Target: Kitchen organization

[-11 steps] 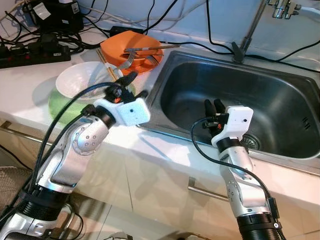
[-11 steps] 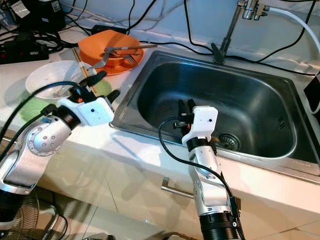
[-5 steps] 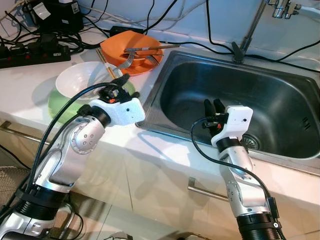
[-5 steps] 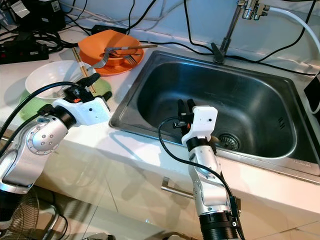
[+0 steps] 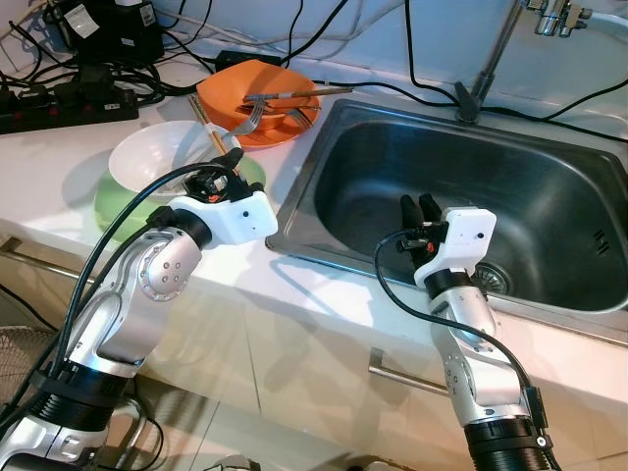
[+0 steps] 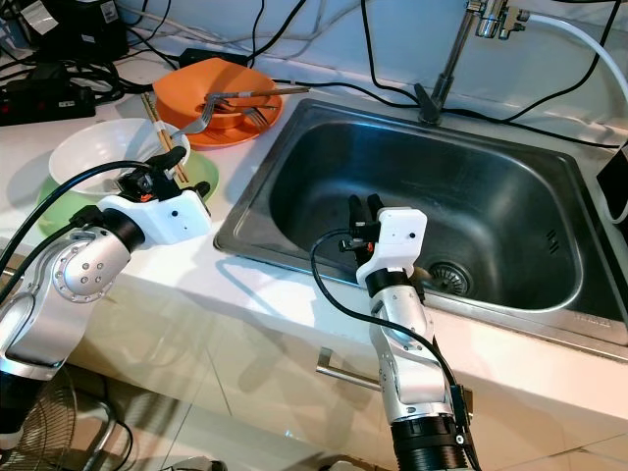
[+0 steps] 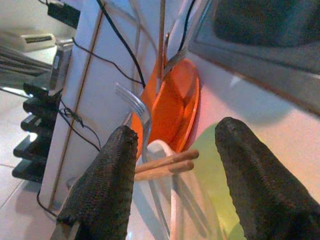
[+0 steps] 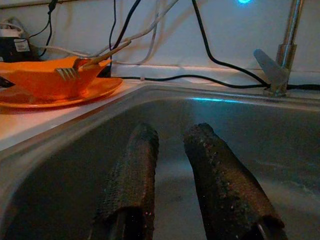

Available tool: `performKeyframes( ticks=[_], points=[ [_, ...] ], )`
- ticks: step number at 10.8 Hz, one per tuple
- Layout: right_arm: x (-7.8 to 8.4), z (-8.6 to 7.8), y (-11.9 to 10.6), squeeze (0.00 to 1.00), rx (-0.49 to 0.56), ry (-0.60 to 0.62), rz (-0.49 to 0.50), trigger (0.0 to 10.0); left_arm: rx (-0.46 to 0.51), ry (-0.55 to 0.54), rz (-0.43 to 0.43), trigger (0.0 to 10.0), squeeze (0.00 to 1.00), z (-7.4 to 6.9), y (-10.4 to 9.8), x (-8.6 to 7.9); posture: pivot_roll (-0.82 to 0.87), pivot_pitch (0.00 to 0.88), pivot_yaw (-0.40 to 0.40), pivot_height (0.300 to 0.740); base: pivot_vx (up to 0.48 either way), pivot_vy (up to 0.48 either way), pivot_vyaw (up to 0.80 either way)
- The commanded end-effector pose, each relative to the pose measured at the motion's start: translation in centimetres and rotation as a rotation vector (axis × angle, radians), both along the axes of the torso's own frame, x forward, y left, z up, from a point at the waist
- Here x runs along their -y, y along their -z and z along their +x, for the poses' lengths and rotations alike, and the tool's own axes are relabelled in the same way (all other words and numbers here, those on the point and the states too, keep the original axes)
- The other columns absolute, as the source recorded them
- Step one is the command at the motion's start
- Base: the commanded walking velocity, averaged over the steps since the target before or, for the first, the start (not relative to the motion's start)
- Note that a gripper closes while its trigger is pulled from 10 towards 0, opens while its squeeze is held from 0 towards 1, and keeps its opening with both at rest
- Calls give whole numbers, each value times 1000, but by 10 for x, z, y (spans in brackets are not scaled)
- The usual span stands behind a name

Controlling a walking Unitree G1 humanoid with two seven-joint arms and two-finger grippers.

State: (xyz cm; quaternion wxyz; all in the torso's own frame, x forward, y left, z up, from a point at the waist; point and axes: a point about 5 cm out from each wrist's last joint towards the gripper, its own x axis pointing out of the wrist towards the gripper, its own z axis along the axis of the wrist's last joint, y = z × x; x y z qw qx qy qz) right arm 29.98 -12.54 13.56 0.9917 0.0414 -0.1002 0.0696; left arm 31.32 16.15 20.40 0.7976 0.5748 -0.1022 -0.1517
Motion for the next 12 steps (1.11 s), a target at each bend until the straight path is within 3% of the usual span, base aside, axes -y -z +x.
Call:
performKeyframes(
  ticks=[1,2,3,4,5,7,10,12],
  points=[
    [0,2,2,0,-19,-2,7,10000,8,-16,6,10000,0,3,-1,-1,57,59,-65,740,0,0,0],
    [1,1,2,0,-20,1,7,10000,-5,-8,1,9294,0,3,4,3,56,59,-65,740,0,0,0],
    [1,1,2,0,-21,2,7,10000,-9,-5,-5,4471,0,3,5,5,55,60,-64,740,0,0,0],
    [1,1,3,0,-21,3,7,10000,-10,1,-11,510,0,4,6,8,55,60,-64,740,0,0,0],
    [1,1,3,0,-21,3,8,10000,-10,4,-19,2078,0,4,7,10,55,60,-64,740,0,0,0],
    [1,2,3,0,-24,4,8,10000,-11,7,-20,0,0,4,9,11,53,57,-62,740,0,0,0],
    [2,1,4,0,-27,8,13,10000,-4,9,-18,0,0,5,9,13,55,58,-64,740,0,0,0],
    [1,2,5,0,-30,6,14,10000,107,-13,-4,0,0,7,-6,12,56,56,-64,740,0,0,0]
  ],
)
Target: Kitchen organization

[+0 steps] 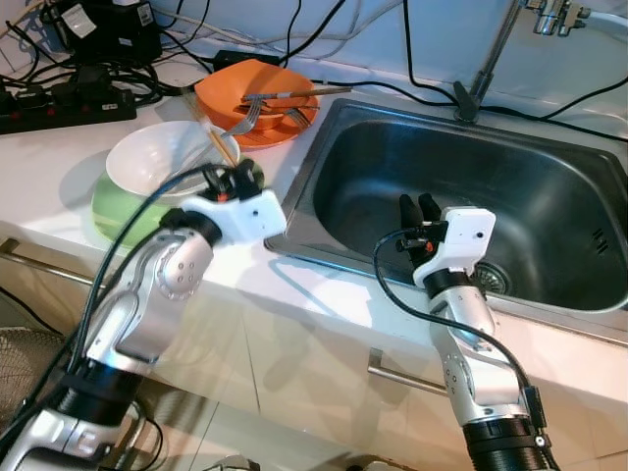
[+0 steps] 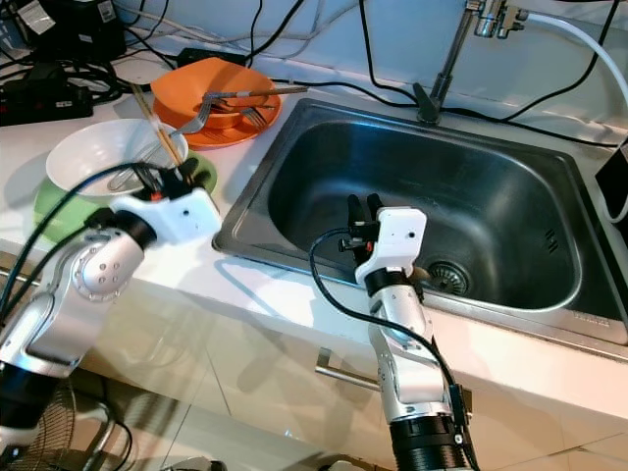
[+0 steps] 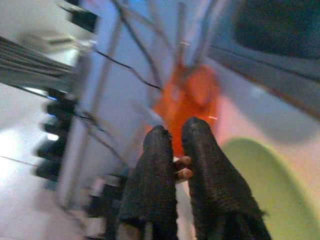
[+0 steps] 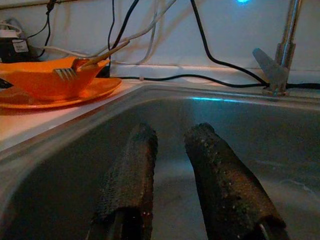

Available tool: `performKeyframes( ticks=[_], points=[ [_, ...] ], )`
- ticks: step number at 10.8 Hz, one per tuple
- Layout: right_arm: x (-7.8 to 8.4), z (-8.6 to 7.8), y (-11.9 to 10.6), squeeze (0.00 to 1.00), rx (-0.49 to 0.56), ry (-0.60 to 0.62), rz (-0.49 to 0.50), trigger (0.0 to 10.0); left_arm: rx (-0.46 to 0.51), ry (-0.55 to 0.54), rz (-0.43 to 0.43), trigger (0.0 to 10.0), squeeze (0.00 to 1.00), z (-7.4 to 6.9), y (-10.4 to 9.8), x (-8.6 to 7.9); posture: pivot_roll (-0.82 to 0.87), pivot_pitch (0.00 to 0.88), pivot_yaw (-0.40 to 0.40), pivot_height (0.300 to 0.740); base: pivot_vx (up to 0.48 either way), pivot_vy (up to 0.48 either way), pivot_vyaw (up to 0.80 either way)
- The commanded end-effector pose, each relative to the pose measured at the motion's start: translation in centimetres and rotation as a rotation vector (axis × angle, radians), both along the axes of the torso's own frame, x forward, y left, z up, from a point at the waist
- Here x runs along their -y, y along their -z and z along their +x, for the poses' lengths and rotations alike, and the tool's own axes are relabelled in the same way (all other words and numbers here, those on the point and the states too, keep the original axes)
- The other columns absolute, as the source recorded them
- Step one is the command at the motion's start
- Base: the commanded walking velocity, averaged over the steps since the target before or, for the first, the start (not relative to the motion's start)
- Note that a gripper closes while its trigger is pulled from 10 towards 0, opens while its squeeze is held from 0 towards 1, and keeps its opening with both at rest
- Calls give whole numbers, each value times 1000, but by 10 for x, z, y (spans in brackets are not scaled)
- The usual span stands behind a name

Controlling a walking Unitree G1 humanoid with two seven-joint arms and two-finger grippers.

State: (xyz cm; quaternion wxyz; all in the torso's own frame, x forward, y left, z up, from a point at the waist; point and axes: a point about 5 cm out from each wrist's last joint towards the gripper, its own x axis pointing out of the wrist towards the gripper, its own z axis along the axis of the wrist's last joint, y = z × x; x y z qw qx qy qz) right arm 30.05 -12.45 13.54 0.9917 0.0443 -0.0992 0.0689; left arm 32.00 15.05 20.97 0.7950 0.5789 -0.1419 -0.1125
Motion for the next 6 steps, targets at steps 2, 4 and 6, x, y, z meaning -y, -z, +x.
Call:
performKeyframes(
  ticks=[2,4,6],
  points=[
    [2,2,5,0,-28,7,9,10000,129,25,-7,0,0,0,-20,6,55,53,-63,740,0,0,0],
    [2,2,5,0,-29,8,9,10000,230,55,-25,0,0,-3,-34,12,56,53,-63,740,0,0,0],
    [2,2,5,0,-30,8,10,10000,381,106,-33,0,0,-8,-50,19,57,52,-63,740,0,0,0]
  ],
)
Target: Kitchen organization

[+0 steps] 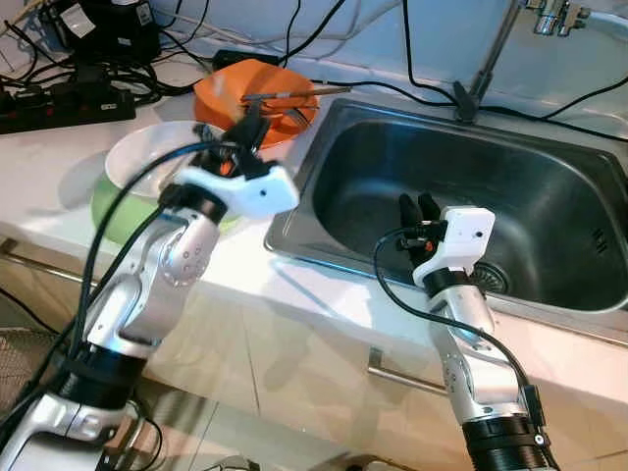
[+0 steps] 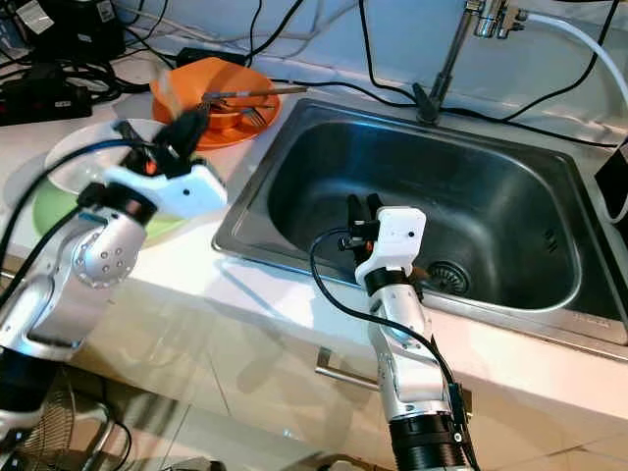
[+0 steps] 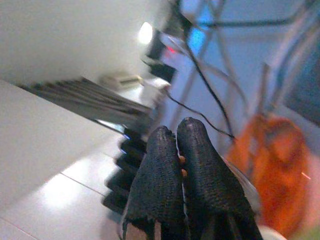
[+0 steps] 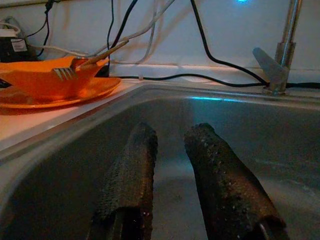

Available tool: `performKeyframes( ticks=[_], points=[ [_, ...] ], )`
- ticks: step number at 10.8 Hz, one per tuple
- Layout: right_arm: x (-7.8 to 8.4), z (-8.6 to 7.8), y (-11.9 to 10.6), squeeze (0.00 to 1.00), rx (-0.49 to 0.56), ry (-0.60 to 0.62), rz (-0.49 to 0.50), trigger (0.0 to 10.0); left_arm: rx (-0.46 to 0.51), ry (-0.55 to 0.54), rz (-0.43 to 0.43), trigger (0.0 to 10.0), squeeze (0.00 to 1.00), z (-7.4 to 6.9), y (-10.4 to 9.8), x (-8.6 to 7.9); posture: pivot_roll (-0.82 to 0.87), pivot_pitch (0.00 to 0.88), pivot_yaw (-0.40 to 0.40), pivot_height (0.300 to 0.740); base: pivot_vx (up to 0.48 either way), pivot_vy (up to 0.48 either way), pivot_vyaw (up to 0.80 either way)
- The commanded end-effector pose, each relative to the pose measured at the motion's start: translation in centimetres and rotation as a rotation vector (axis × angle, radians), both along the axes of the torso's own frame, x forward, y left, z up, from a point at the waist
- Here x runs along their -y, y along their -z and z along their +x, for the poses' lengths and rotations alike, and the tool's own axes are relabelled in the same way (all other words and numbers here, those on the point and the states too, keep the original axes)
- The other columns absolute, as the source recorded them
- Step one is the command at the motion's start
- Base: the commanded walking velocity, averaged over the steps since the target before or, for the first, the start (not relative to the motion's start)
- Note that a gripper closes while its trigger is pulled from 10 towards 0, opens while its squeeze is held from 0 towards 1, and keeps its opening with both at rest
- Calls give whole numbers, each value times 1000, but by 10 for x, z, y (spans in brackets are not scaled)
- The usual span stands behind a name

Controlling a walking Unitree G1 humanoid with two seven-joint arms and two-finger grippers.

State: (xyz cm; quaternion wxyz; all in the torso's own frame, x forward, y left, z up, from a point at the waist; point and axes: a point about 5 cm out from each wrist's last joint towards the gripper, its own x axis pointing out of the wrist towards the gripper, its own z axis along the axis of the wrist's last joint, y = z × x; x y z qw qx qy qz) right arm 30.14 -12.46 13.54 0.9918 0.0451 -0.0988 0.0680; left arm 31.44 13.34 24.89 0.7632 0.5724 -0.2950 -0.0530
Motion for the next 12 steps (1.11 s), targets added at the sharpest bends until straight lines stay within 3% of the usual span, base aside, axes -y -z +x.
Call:
performKeyframes(
  ticks=[1,2,4,5,7,8,9,12],
  points=[
    [2,1,5,0,-29,6,9,10000,91,38,-14,0,0,-5,-18,6,57,52,-63,740,0,0,0],
    [2,1,6,0,-30,8,8,10000,146,132,-45,9569,0,-12,-33,22,60,49,-63,740,0,0,0],
    [3,2,7,0,-33,11,6,10000,98,303,-164,10000,0,-18,-35,43,63,50,-64,740,0,0,0],
    [2,2,7,0,-35,12,1,10000,-55,486,-422,10000,0,-21,-32,63,60,49,-63,740,0,0,0],
    [4,2,9,0,-39,22,-16,10000,-330,679,-817,10000,0,-21,-28,77,53,50,-58,740,0,0,0],
    [4,2,9,1000,-38,22,-24,10000,-443,717,-927,10000,0,-18,-23,79,52,50,-58,740,0,0,0],
    [4,2,9,1000,-37,23,-34,10000,-470,726,-970,10000,0,-17,-22,78,53,49,-58,740,0,0,0],
    [5,8,7,1000,5,27,-215,10000,-610,758,-1080,10000,0,-14,-13,72,50,38,-58,740,0,0,0]
  ],
)
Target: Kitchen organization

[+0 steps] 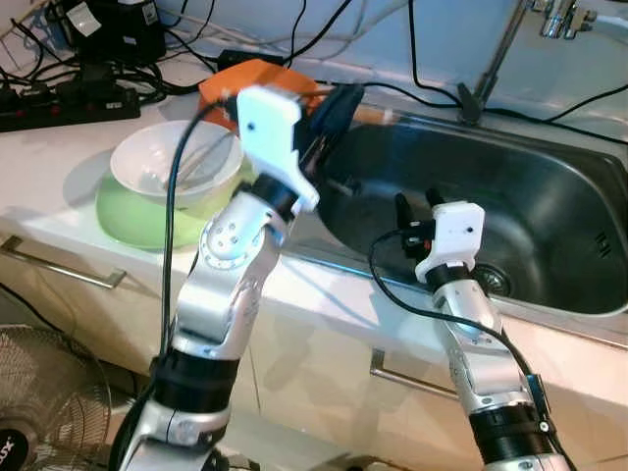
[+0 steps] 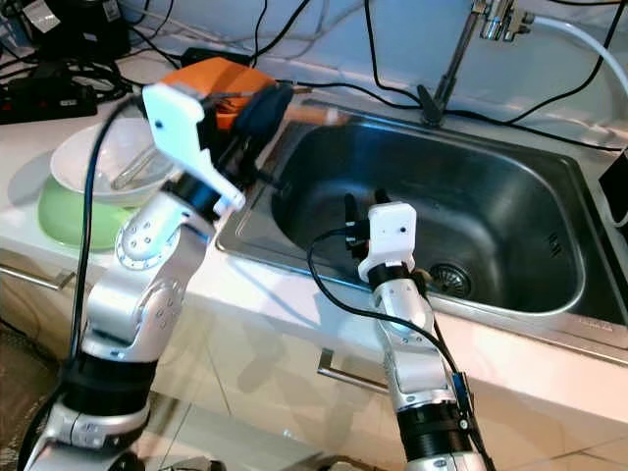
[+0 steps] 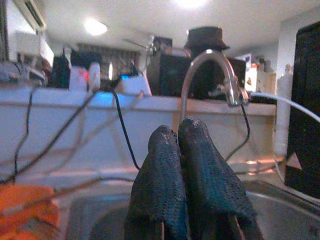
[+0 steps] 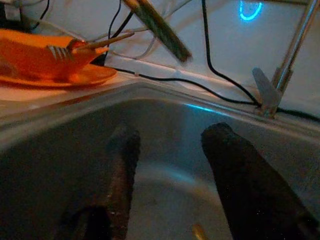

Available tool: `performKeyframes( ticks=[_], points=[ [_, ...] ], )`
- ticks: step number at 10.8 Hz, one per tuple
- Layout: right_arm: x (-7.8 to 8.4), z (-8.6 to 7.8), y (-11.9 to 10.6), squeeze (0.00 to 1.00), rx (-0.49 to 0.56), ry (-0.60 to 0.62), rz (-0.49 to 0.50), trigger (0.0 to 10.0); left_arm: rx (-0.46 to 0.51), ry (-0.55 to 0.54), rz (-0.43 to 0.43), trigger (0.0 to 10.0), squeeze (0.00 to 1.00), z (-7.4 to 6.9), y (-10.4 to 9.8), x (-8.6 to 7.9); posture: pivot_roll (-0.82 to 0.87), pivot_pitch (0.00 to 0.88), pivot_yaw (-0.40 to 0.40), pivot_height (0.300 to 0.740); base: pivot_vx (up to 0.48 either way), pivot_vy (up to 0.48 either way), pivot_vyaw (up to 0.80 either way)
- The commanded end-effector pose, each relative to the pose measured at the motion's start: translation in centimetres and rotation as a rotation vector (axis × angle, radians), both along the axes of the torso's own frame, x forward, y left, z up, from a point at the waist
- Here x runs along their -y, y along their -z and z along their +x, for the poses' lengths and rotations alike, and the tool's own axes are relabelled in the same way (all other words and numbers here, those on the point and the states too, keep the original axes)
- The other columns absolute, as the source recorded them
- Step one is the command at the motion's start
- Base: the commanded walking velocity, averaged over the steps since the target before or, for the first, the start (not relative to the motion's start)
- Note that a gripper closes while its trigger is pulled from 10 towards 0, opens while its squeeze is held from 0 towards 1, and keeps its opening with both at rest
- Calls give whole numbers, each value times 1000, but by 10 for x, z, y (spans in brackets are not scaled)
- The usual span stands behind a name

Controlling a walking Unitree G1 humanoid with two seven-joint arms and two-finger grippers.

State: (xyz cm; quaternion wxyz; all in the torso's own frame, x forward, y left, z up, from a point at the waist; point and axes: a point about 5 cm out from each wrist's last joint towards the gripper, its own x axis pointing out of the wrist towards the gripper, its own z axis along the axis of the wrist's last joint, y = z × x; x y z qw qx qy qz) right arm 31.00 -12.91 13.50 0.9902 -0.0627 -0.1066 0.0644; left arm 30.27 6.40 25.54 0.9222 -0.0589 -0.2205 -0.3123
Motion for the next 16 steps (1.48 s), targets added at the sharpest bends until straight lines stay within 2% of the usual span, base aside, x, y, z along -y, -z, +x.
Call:
performKeyframes(
  ticks=[1,2,3,6,11,12,16],
  points=[
    [0,2,3,1000,-8,4,-52,10000,-15,55,14,10000,0,-4,3,5,48,32,-57,740,0,0,0],
    [-1,5,-1,682,12,0,-95,10000,-47,99,13,10000,0,-6,7,9,49,26,-57,740,0,0,0],
    [-3,7,-4,0,24,-11,-118,10000,-63,151,27,10000,0,-9,12,13,50,23,-57,740,0,0,0],
    [-8,12,-11,0,58,-20,-139,10000,-95,197,58,10000,0,-12,20,17,49,7,-56,740,0,0,0],
    [-9,13,-11,0,69,-11,-131,10000,-120,183,110,10000,0,-11,27,17,52,0,-52,740,0,0,0],
    [-7,13,-10,0,66,-6,-129,10000,-126,151,168,10000,0,-9,35,16,54,0,-51,740,0,0,0],
    [-5,14,-9,0,65,3,-129,10000,-149,168,169,10000,0,-10,40,18,55,4,-52,740,0,0,0]
  ],
)
